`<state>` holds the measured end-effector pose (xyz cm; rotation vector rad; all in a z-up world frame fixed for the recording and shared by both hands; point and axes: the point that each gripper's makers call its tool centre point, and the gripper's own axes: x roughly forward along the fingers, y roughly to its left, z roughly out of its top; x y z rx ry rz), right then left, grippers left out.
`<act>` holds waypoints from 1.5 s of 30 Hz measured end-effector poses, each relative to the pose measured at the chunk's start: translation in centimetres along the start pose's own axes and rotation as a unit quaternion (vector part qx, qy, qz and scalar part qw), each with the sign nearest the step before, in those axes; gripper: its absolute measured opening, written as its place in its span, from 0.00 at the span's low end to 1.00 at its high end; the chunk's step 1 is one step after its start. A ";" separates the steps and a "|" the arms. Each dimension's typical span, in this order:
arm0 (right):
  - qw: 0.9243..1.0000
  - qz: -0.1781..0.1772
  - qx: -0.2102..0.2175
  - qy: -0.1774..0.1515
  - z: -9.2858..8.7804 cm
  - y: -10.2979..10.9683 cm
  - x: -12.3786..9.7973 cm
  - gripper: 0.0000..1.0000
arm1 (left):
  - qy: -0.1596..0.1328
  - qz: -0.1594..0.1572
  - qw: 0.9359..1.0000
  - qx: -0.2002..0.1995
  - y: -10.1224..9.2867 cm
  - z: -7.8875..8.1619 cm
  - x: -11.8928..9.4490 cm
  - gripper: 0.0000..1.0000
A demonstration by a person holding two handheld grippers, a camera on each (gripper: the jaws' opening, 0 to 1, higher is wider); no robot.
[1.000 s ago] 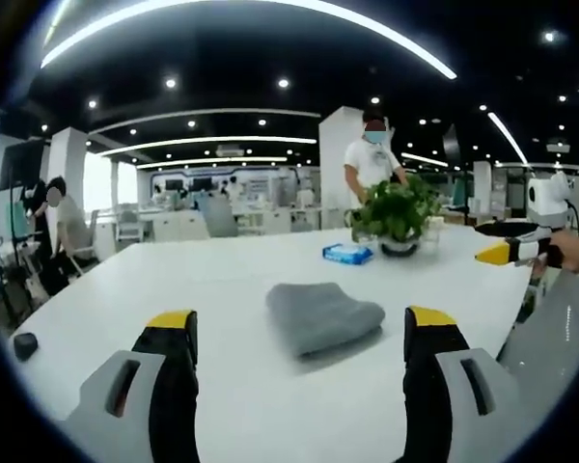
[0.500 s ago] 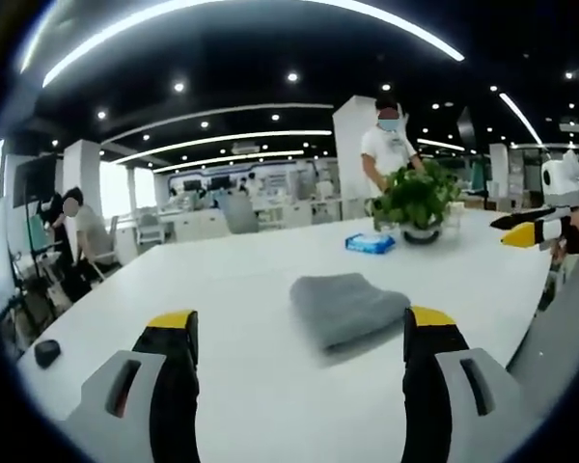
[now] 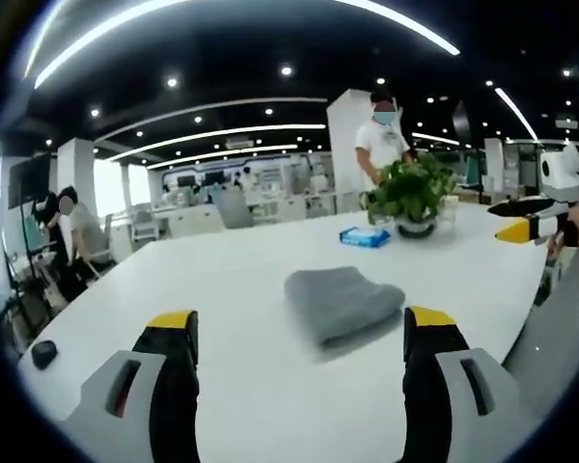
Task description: Open the folded towel by lifting each exposed corner and separating the folded layers until the towel lies flat within the target outline without major curled edges
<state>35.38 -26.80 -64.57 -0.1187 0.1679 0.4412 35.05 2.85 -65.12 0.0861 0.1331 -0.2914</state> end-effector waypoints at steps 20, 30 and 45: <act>1.000 -0.005 -0.001 0.002 0.8 -0.1 -0.3 0.84 | -0.010 -0.028 0.999 -0.042 -0.2 0.8 -0.1 0.89; 0.998 -0.005 -0.057 0.012 4.7 -0.3 -2.5 0.77 | 0.007 -0.047 0.999 0.013 -0.6 2.7 -0.4 0.83; 0.994 0.020 -0.100 0.035 9.8 -1.6 -1.9 0.70 | 0.009 -0.143 0.985 0.095 -1.5 9.7 2.5 0.74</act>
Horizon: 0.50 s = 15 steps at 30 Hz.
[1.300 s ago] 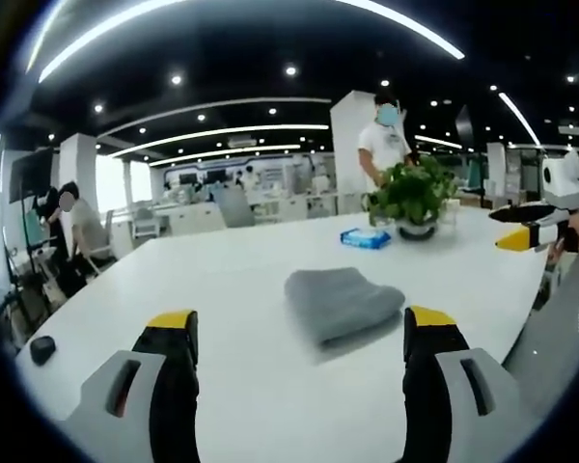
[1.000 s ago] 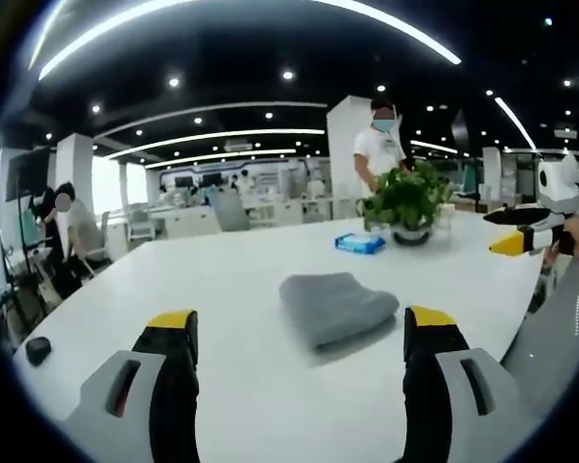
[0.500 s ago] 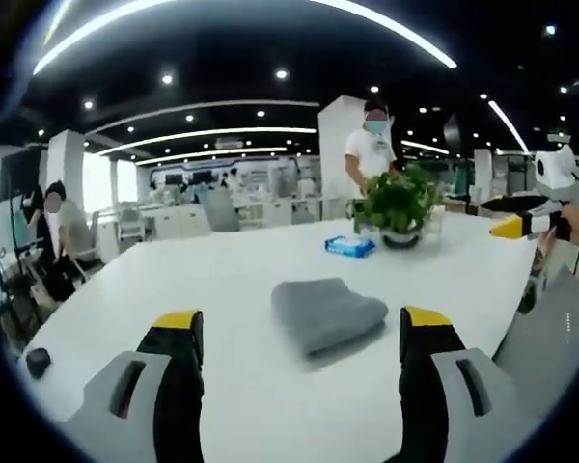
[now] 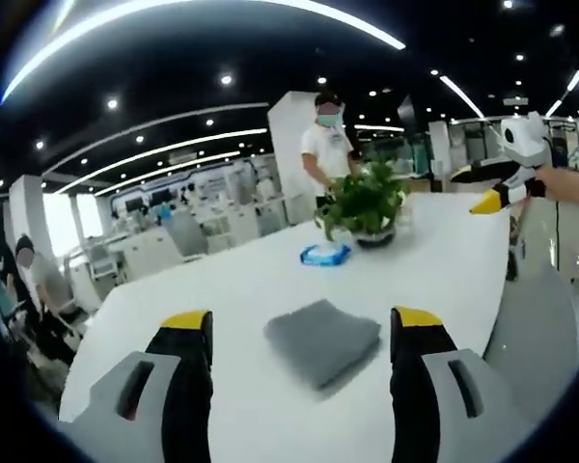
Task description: Open the folded towel by lifting each exposed corner and separating the folded layers until the towel lies flat within the target outline without major curled edges
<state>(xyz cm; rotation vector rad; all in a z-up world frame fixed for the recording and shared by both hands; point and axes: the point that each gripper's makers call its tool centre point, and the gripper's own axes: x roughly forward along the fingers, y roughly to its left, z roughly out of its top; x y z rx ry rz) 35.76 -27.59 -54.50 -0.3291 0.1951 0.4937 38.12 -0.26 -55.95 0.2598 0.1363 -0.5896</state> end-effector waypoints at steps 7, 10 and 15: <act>0.999 0.014 -0.002 0.048 -2.3 1.3 2.0 0.60 | 0.043 -0.067 0.996 0.038 -2.4 -1.1 3.4 0.63; 0.998 0.022 0.013 0.064 -3.7 2.1 2.7 0.58 | 0.061 -0.099 0.992 0.055 -3.9 -2.0 4.9 0.58; 0.995 0.033 0.034 0.089 -6.1 3.0 3.5 0.55 | 0.084 -0.142 0.984 0.060 -6.3 -4.1 8.0 0.51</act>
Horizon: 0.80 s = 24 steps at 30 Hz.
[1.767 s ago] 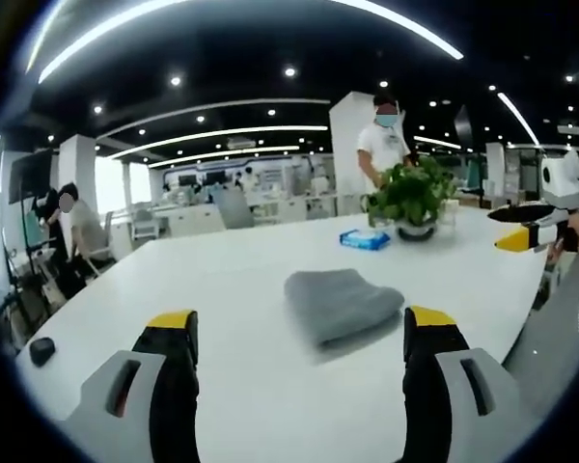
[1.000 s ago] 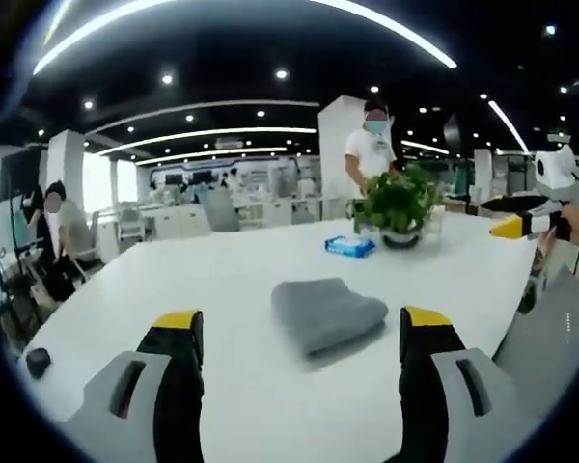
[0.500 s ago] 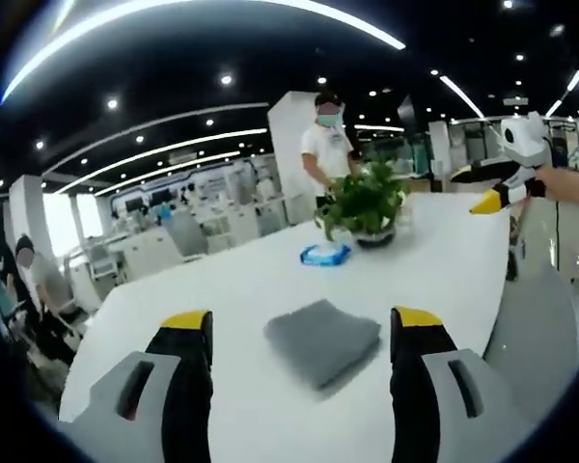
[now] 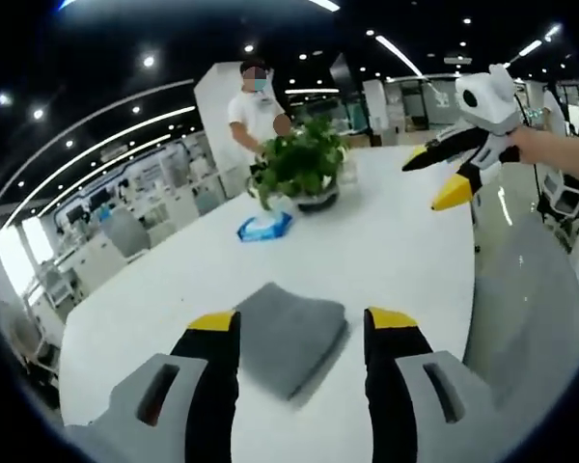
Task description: Open the folded towel by lifting each exposed corner and separating the folded layers until the towel lies flat within the target outline without major curled edges
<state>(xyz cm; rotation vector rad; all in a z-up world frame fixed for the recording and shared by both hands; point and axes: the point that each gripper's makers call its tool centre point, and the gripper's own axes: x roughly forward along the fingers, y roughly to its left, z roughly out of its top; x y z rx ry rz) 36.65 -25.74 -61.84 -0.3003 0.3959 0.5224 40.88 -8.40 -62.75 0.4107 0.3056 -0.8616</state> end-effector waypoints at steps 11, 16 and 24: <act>0.999 0.003 0.030 0.033 -2.7 0.5 2.4 0.50 | 0.045 -0.082 0.995 0.020 -3.1 -3.5 6.9 0.39; 0.998 0.004 0.045 0.042 -3.5 0.3 3.2 0.49 | 0.063 -0.099 0.993 0.032 -3.5 -4.9 8.9 0.33; 0.996 0.003 0.066 0.060 -5.3 0.7 3.9 0.49 | 0.091 -0.107 0.990 0.015 -3.5 -7.2 11.8 0.26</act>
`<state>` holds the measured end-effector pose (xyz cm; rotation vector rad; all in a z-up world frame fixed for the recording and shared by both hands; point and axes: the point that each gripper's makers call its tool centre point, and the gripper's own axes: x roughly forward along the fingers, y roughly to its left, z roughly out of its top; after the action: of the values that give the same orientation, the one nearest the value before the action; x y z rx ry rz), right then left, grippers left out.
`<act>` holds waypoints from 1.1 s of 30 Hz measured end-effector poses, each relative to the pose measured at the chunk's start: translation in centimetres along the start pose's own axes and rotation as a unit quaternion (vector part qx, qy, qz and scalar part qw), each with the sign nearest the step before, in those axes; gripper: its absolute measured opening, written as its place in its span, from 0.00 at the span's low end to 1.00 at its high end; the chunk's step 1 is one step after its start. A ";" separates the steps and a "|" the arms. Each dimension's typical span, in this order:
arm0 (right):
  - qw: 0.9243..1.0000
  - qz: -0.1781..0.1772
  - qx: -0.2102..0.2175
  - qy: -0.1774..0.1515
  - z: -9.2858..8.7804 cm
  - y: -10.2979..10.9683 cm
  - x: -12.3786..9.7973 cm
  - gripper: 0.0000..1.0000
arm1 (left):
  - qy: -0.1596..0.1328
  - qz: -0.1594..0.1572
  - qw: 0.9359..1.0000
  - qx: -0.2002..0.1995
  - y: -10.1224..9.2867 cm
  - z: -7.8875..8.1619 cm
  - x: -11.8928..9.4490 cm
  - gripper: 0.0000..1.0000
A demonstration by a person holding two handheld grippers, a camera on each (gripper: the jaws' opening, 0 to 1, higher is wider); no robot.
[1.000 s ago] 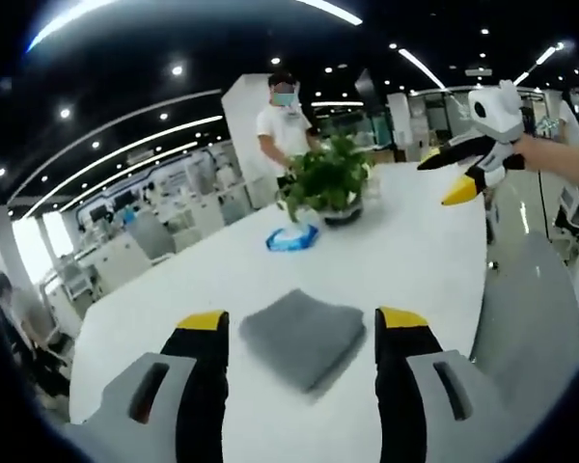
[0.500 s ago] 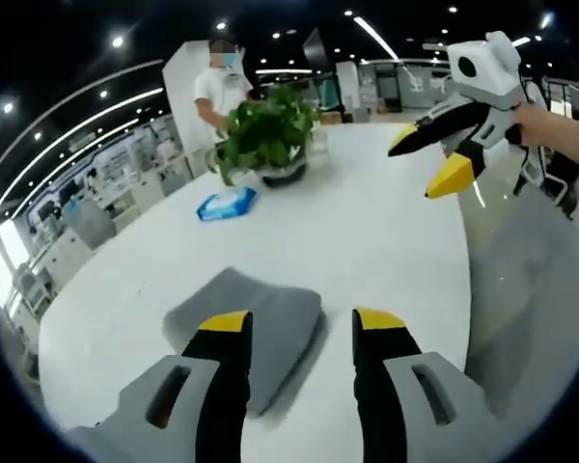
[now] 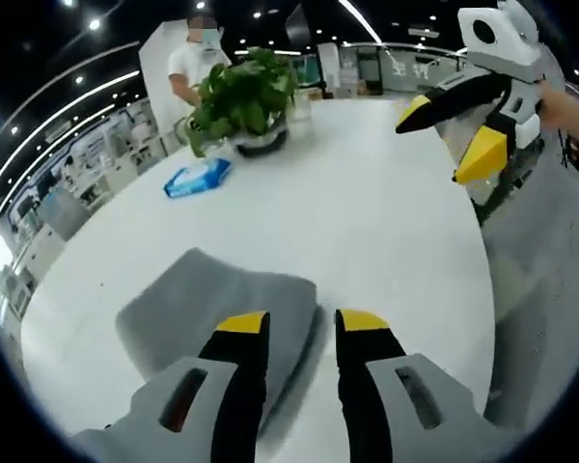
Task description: Open the folded towel by lifting each exposed corner and separating the folded layers until the towel lies flat within the target outline without major curled edges
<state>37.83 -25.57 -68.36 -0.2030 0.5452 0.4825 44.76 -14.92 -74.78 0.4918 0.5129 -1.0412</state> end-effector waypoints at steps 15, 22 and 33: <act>0.999 0.001 0.035 0.017 -2.4 0.2 0.5 0.49 | 0.070 0.029 0.992 0.104 0.3 -2.9 3.2 0.16; 0.998 0.008 0.053 0.022 -3.0 0.7 0.9 0.48 | 0.071 0.029 0.994 0.079 0.7 -2.9 3.2 0.09; 0.991 -0.003 0.131 -0.009 -2.5 -0.2 1.1 0.46 | 0.081 0.009 0.995 0.054 -0.8 -2.9 2.4 0.04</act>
<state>37.69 -26.06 -71.03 0.0513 0.5838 0.4018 44.58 -15.08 -78.60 0.6797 0.5968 -1.0198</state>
